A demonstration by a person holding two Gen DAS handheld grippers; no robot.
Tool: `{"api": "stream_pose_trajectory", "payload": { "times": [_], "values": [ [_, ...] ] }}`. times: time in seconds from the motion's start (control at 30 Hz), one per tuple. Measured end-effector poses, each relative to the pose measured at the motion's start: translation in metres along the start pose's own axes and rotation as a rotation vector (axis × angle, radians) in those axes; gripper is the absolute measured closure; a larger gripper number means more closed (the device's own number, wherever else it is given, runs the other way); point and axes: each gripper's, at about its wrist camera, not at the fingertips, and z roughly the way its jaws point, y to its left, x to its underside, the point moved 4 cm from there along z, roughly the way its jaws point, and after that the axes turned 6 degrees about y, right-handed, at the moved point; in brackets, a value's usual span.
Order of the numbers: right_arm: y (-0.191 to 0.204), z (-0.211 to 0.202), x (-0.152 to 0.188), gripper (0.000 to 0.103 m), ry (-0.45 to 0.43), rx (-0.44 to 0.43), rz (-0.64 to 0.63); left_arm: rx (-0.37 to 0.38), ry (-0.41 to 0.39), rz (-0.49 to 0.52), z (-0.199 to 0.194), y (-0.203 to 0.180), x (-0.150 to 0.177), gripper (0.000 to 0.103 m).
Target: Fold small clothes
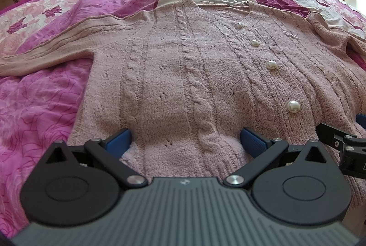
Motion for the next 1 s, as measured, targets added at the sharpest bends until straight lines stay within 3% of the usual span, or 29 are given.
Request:
{"api": "stream_pose_trajectory", "payload": {
  "times": [1.0],
  "values": [
    [-0.0045, -0.0026, -0.0014, 0.000, -0.009, -0.034, 0.018, -0.003, 0.001, -0.002, -0.0008, 0.0005, -0.0003, 0.000]
  ]
}}
